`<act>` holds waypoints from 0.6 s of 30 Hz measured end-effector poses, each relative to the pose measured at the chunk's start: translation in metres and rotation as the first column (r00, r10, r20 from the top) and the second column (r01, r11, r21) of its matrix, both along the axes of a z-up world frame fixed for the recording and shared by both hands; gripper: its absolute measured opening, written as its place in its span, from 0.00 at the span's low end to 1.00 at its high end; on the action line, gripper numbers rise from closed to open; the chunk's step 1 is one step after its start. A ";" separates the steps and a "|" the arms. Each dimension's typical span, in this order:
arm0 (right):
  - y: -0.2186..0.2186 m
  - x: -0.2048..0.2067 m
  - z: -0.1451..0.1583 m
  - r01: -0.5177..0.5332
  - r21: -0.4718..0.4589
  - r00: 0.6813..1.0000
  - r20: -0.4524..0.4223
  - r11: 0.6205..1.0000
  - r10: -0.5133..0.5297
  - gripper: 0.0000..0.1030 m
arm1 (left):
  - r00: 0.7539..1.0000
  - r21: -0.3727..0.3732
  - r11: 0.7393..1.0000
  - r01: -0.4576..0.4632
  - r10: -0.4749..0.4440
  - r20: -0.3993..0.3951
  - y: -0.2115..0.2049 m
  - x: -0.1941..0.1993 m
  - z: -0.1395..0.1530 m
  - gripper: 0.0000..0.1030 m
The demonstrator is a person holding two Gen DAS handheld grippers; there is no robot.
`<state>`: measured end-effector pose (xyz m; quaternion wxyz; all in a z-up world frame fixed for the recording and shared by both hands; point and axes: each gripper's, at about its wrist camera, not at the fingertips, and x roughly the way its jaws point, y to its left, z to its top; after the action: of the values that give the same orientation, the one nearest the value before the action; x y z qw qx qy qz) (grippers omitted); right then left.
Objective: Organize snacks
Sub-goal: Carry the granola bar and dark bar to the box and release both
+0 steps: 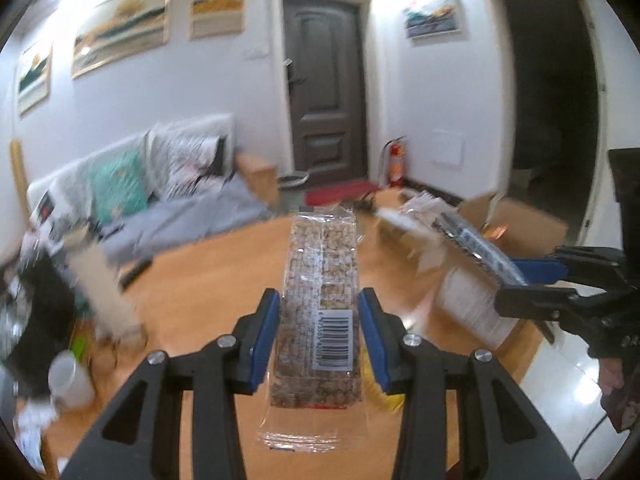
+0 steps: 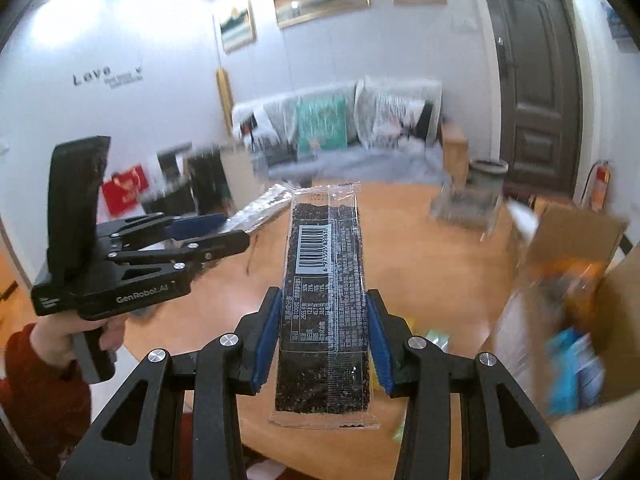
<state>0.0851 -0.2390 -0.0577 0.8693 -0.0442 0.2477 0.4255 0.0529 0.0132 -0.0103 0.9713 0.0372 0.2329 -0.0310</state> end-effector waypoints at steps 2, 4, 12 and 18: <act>-0.021 0.010 0.019 0.022 0.032 1.000 0.005 0.999 -0.022 0.36 | 0.999 0.011 0.999 0.038 -0.038 0.024 -0.020 0.008 0.019 0.37; -0.043 0.021 0.028 0.070 0.040 0.997 0.020 0.997 -0.070 0.36 | 0.994 0.008 0.995 0.100 -0.101 0.046 -0.045 0.020 0.036 0.37; -0.127 0.071 0.022 0.293 0.010 0.956 0.025 0.956 -0.293 0.36 | 0.963 -0.041 0.962 0.268 -0.268 0.019 -0.139 0.079 0.049 0.37; -0.159 0.103 -0.004 0.354 -0.029 0.935 -0.009 0.935 -0.354 0.36 | 0.945 -0.047 0.947 0.317 -0.320 -0.063 -0.199 0.118 0.026 0.37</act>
<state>0.1881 -0.3978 -0.0621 0.9292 -0.0076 0.2634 0.2591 0.1713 -0.1854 0.0154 0.9453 0.0554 0.2572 -0.1929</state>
